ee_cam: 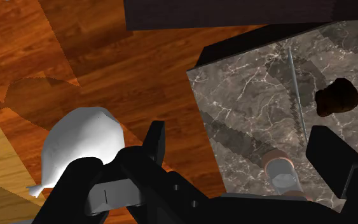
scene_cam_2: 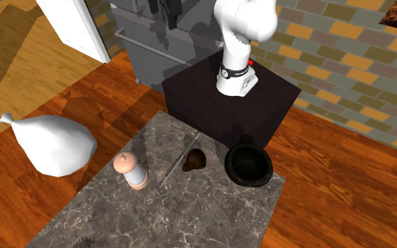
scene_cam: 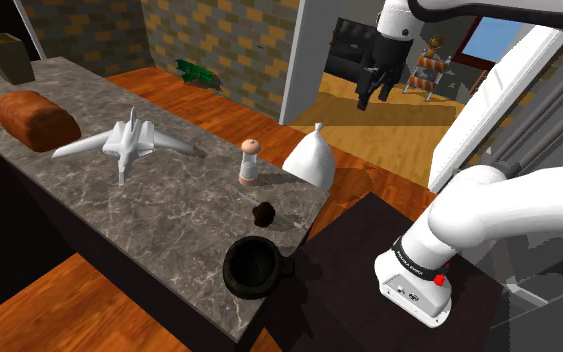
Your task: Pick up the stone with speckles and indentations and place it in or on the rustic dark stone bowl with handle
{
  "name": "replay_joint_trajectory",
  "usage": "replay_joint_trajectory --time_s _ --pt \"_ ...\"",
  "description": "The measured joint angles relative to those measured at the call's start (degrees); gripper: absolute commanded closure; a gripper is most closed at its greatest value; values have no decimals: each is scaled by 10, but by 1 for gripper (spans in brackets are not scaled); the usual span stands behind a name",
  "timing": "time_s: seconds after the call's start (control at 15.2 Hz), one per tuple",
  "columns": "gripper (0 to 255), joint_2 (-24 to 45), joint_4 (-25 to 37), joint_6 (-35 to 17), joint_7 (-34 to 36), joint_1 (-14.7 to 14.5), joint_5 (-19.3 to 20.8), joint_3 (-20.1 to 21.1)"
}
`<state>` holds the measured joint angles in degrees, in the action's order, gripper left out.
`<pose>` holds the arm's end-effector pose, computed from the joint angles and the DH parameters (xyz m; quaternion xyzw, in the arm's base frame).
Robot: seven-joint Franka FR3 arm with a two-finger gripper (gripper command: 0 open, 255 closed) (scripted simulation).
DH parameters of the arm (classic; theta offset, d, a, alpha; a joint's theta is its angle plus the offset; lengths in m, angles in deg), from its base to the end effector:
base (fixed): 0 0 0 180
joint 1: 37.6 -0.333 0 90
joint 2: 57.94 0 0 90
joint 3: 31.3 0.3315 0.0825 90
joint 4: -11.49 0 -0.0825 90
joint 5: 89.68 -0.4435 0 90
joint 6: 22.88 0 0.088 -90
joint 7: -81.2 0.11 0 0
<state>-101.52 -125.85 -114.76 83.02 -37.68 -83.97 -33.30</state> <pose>0.3632 -0.0251 0.5705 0.9988 -0.0251 -0.0164 0.0378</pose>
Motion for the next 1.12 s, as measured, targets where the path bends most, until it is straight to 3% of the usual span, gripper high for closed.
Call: replay_joint_trajectory --time_s 0.2,0.53,1.12 --pt "0 -6 -24 -20 12 -2 -7 5" --pt "0 -9 -104 -110 68 -14 -42 34" --pt "0 61 -209 -316 167 -48 -110 98"
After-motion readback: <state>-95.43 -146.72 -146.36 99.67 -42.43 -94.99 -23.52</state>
